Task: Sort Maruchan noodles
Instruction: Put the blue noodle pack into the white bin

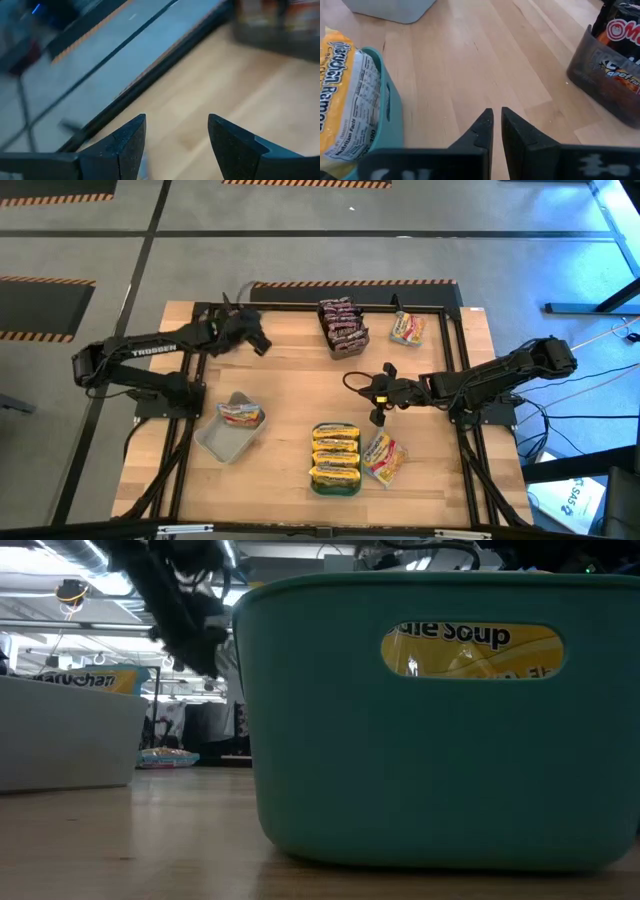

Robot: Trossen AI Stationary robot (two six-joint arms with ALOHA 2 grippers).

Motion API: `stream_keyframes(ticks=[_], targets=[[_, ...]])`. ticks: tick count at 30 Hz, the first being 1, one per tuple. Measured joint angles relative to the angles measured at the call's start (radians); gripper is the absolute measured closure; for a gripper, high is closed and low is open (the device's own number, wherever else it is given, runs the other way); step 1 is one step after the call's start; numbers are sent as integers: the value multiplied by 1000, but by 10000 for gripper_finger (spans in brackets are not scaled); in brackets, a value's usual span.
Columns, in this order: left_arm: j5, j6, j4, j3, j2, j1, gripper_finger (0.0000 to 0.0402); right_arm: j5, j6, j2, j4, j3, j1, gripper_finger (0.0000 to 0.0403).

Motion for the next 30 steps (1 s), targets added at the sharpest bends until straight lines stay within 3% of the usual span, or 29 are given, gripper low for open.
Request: stream_keyframes(ticks=[4,11,17,24,30], targets=[[11,-78,-73,0,18,130,196,0,13,0,0,0,0,379],[76,-122,-143,1,134,258,197,1,8,0,2,0,0,379],[20,-131,-185,1,294,350,197,1,-17,0,2,0,0,379],[-25,-126,-181,1,446,411,197,1,-35,0,2,0,0,379],[13,-21,-143,6,492,396,197,1,-40,0,5,0,0,379]])
